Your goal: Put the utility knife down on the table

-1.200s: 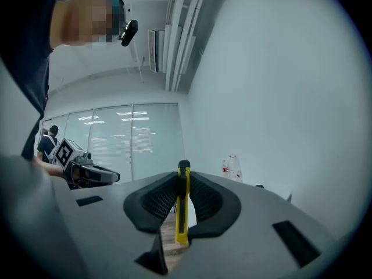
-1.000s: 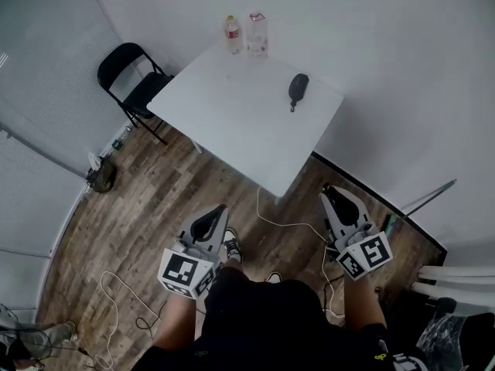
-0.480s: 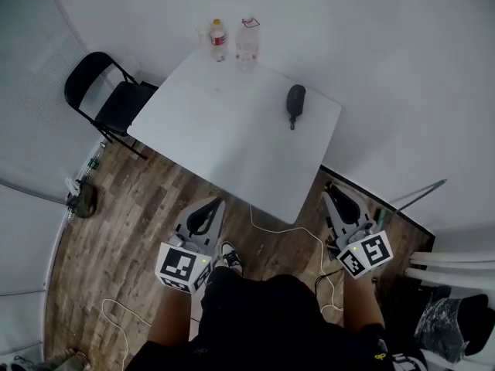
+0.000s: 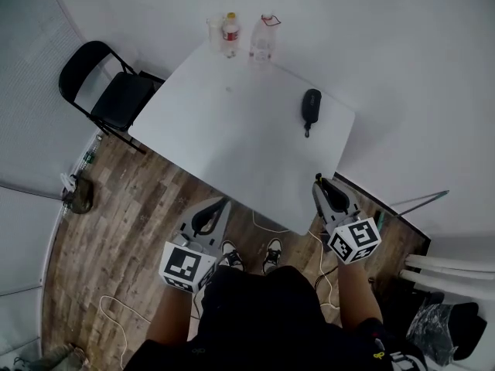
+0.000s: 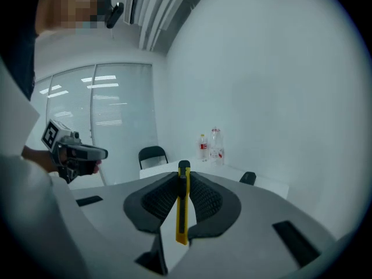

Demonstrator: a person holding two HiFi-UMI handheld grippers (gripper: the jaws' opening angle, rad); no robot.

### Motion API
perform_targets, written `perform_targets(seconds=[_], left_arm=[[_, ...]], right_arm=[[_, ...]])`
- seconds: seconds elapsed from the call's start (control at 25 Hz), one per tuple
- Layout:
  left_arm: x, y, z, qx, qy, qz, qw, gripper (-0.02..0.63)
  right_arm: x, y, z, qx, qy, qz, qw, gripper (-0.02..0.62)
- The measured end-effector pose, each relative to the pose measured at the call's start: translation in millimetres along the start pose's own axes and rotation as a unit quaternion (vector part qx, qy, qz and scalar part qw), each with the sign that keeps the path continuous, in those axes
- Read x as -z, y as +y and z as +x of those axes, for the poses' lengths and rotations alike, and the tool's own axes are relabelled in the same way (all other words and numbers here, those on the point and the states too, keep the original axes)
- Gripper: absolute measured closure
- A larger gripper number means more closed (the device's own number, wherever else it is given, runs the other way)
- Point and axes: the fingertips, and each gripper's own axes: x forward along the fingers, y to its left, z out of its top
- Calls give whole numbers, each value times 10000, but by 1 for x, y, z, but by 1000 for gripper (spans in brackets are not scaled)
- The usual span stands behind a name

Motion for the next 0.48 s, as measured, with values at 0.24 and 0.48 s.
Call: perform_targets(seconds=[0.24,0.48], left_arm=[[13,4,14,-332,187,-176,9991,583],[20,3,22,-625,273,-362,9970,583]], right_arm=[[85,-35,64,-112,1108,154,9937,520],[160,-45,96,-366,2134,18,9763,520]])
